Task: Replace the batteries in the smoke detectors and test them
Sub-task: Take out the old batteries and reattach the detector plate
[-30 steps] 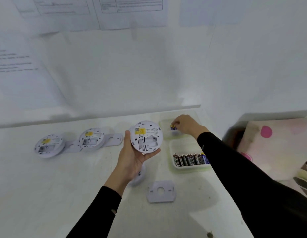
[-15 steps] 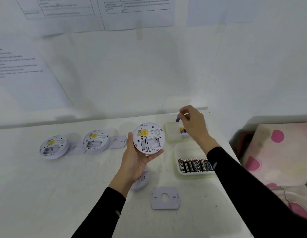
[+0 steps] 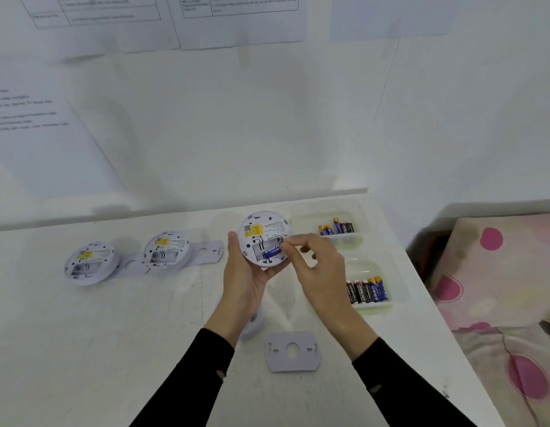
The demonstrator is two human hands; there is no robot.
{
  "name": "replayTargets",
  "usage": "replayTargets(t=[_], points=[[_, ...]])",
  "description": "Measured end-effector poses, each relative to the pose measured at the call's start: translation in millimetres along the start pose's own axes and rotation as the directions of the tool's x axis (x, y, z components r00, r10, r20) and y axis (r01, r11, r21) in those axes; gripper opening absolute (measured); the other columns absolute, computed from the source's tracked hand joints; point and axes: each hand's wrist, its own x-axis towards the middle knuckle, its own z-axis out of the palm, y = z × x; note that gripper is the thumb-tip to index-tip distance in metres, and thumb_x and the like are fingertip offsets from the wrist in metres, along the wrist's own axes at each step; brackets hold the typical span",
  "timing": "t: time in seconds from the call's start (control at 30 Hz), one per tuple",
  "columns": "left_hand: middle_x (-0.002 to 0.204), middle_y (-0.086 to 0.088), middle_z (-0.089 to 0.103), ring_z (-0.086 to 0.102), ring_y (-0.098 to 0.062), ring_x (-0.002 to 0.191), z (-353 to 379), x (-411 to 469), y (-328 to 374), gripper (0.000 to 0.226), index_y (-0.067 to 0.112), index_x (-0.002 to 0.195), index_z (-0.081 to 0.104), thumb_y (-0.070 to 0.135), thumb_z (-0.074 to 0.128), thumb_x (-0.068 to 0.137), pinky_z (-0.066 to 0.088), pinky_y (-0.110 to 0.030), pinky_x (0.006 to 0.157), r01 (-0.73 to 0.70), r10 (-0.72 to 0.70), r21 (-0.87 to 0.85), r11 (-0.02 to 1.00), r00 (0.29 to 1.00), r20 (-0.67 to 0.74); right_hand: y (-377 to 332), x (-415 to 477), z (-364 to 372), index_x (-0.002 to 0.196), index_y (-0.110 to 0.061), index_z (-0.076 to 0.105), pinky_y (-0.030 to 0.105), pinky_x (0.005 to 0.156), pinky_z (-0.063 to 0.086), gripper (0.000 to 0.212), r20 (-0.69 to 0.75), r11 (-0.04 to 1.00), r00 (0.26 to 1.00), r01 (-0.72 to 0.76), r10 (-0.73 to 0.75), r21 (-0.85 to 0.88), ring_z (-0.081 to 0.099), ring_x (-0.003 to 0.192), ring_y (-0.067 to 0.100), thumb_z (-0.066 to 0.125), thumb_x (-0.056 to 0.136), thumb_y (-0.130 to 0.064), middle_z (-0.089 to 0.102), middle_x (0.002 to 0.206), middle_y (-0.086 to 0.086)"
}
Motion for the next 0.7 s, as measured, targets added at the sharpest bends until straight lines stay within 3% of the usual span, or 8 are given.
replayTargets(t=[0.1,0.23,0.43,0.63,0.7], points=[[0.105,-0.01,0.077,0.075,-0.026,0.094,3,0,1,0.05,0.021,0.12,0.061,0.05,0.024,0.105,0.062,-0.04,0.07,-0.023,0.023,-0.021,1.0,1.0,-0.022,4,-2,7,0.089,-0.023,0.071,0.011,0.082,0.037,0.004,-0.019,0.998,1.0,0.012,-0.013,-0.055,0.048,0.103,0.007,0.071,0.086,-0.026,0.061,0.103,-0.011],[0.102,-0.009,0.077,0.075,-0.027,0.094,6,-1,3,0.049,0.023,0.114,0.063,0.051,0.024,0.105,0.062,-0.043,0.078,-0.016,0.015,-0.04,0.999,0.999,-0.031,7,-4,11,0.09,-0.018,0.071,0.011,0.089,0.034,0.01,-0.069,0.985,0.99,0.115,-0.124,-0.128,0.043,0.101,0.012,0.068,0.088,-0.026,0.056,0.108,-0.002],[0.106,-0.012,0.076,0.074,-0.026,0.096,9,-3,2,0.05,0.021,0.119,0.061,0.052,0.025,0.105,0.062,-0.041,0.077,-0.014,0.012,-0.056,0.998,0.999,-0.042,13,-6,16,0.092,-0.011,0.068,0.034,0.082,0.048,0.008,-0.042,0.966,0.974,0.212,-0.221,-0.151,0.051,0.096,0.017,0.064,0.091,-0.017,0.054,0.109,-0.001],[0.105,-0.011,0.076,0.075,-0.022,0.09,9,0,11,0.054,0.016,0.128,0.059,0.051,0.025,0.105,0.061,-0.033,0.069,-0.003,0.002,-0.048,0.999,1.0,-0.015,17,-4,13,0.099,-0.011,0.07,0.037,0.073,0.043,0.019,0.049,0.822,0.909,0.397,-0.414,-0.409,0.051,0.081,0.019,0.056,0.09,-0.021,0.06,0.112,0.006],[0.113,-0.015,0.074,0.073,-0.026,0.094,7,1,14,0.059,0.013,0.132,0.057,0.053,0.025,0.104,0.062,-0.037,0.07,0.011,-0.012,-0.035,0.999,1.0,-0.019,19,0,9,0.101,-0.014,0.071,0.034,0.076,0.042,0.021,0.088,0.828,0.907,0.414,-0.412,-0.378,0.05,0.084,0.017,0.055,0.089,-0.023,0.059,0.114,0.004]])
